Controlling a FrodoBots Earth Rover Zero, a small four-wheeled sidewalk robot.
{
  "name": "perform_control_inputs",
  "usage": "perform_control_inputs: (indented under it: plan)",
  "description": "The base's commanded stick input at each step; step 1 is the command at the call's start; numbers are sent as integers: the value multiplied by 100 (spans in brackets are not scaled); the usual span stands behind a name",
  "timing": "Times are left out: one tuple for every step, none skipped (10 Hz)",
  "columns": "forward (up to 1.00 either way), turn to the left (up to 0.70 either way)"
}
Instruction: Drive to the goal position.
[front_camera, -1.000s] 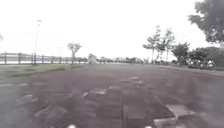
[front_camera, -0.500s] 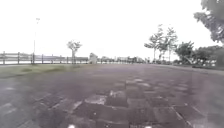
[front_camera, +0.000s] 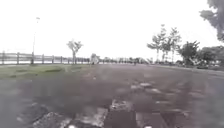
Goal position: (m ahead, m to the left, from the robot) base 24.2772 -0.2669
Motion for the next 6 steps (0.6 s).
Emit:
perform_control_inputs:
  plan:
    - [100, 0]
    - [100, 0]
    - [100, 0]
    - [100, 0]
    - [100, 0]
    - [100, 0]
